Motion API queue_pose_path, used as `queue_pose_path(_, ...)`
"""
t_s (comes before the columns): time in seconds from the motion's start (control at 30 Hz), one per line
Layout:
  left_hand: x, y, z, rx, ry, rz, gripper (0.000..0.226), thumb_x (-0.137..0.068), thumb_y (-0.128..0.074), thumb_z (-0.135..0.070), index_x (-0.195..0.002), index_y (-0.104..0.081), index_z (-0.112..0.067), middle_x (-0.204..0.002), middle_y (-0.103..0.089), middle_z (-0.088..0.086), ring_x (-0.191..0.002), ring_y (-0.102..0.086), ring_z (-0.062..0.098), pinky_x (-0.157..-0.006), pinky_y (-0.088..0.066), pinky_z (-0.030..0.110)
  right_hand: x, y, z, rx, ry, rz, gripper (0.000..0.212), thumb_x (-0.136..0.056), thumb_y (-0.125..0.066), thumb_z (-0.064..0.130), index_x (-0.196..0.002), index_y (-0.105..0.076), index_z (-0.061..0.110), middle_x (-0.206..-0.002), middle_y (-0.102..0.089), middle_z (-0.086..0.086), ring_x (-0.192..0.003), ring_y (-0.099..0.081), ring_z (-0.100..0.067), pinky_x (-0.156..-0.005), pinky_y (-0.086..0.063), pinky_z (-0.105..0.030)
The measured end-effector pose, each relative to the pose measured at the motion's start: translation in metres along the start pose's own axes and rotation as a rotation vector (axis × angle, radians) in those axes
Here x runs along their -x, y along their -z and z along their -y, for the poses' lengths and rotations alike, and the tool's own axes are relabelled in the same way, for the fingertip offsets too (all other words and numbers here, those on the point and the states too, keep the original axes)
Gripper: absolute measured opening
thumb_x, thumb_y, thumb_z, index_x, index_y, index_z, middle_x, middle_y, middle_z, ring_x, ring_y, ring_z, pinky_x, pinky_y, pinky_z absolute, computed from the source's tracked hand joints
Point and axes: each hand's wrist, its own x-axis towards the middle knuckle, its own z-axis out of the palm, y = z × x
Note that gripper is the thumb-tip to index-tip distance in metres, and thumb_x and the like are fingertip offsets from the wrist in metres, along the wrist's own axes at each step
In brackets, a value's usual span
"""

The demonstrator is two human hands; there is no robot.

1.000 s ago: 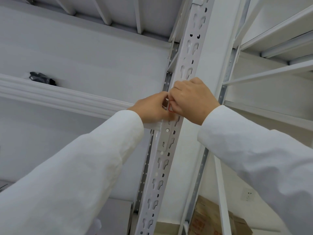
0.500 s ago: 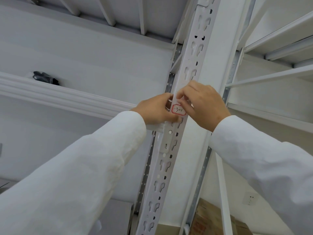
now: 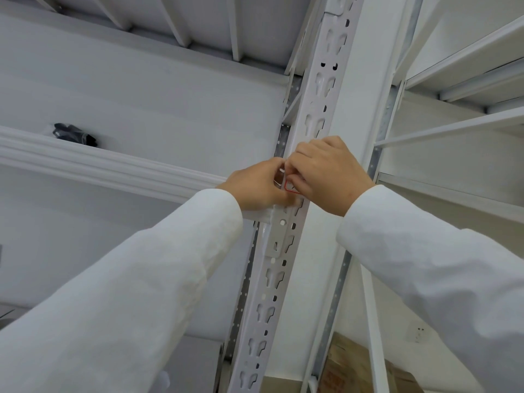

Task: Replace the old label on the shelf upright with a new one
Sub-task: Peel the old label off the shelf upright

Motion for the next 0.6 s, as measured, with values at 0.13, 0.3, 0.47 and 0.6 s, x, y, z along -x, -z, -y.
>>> queue_pose_path(0.13,0.001,0.001,0.0,-0.001,0.004,-0.007,0.035,-0.075,-0.072,-0.044,-0.098,-0.047,-0.034,-0.094,-0.059,-0.017,-0.085,-0.057,0.008,-0.081,-0.038,0.028,-0.003,-0.001,-0.001,0.106,0.054,-0.011,0.031,-0.083,-0.035,0.021,-0.067,-0.059,0.013,-0.063,-0.056,-0.003,-0.057,-0.053,-0.025,-0.067,-0.039,-0.034)
queue_pose_path(0.3,0.003,0.001,0.0,-0.008,0.008,-0.005,0.037,-0.076,-0.071,-0.044,-0.102,-0.048,-0.034,-0.099,-0.061,-0.018,-0.09,-0.059,0.007,-0.079,-0.037,0.026,-0.001,0.003,-0.006,-0.13,-0.005,0.055,0.023,-0.088,-0.04,0.023,-0.08,-0.06,0.015,-0.077,-0.057,-0.002,-0.069,-0.054,-0.024,-0.073,-0.035,-0.035)
queue_pose_path(0.47,0.004,0.001,-0.003,-0.007,0.012,-0.005,0.046,-0.076,-0.072,-0.043,-0.116,-0.052,-0.03,-0.107,-0.063,-0.016,-0.096,-0.06,0.008,-0.089,-0.042,0.03,0.007,0.012,-0.022,-0.363,-0.131,0.123,0.01,-0.087,-0.057,0.022,-0.096,-0.06,0.018,-0.088,-0.049,0.008,-0.078,-0.049,-0.012,-0.071,-0.048,-0.034)
queue_pose_path(0.6,0.004,0.002,-0.002,-0.005,0.009,0.0,0.038,-0.077,-0.071,-0.043,-0.107,-0.049,-0.033,-0.103,-0.063,-0.017,-0.095,-0.061,0.009,-0.086,-0.04,0.028,0.007,0.01,-0.016,-0.308,-0.093,0.164,0.016,-0.083,-0.065,0.028,-0.096,-0.064,0.02,-0.089,-0.058,0.0,-0.081,-0.051,-0.02,-0.072,-0.043,-0.036)
